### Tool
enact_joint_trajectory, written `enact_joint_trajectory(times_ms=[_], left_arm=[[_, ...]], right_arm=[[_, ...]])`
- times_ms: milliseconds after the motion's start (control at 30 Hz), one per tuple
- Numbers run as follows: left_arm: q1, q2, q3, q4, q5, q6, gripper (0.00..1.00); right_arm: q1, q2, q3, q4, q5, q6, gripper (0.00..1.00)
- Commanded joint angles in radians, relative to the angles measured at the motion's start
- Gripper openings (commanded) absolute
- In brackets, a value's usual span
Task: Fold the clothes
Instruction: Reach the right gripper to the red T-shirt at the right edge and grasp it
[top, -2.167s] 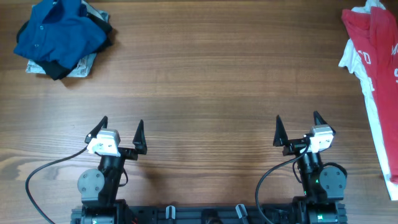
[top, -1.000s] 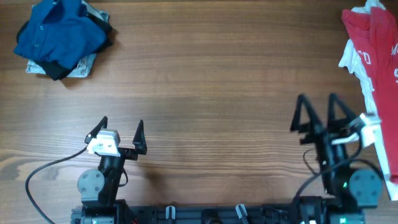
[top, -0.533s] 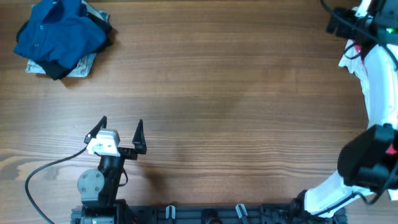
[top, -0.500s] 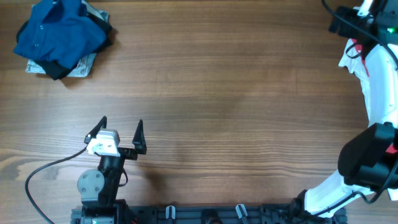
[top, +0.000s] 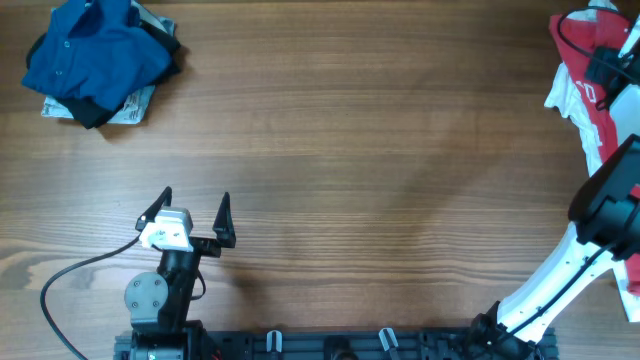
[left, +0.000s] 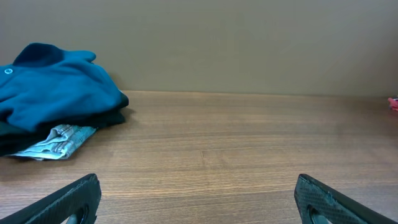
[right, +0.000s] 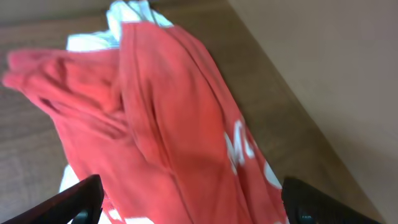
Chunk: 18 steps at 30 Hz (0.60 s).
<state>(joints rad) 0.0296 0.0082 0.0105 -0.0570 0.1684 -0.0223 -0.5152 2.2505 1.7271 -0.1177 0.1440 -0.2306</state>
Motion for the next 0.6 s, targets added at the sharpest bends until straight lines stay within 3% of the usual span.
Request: enact_joint_trajectory(times_ms=[0,500,567], left_arm=[[0.006,-0.005,-0.004,-0.004,-0.005,0.015,1.0],[0.006,-0.005,-0.004,-0.004,-0.005,0.015,1.0],[0.006,-0.005,-0.004,-0.004,-0.005,0.015,1.0]], right_arm=[[0.002,0.08,0.01,0.053,-0.062,-0.023,0.92],[-0.002,0.222,0.01,0.24,-0.063,-0.029,0.86],[-0.002,0.222,0.01,0.241,-0.063,-0.027,0.72]])
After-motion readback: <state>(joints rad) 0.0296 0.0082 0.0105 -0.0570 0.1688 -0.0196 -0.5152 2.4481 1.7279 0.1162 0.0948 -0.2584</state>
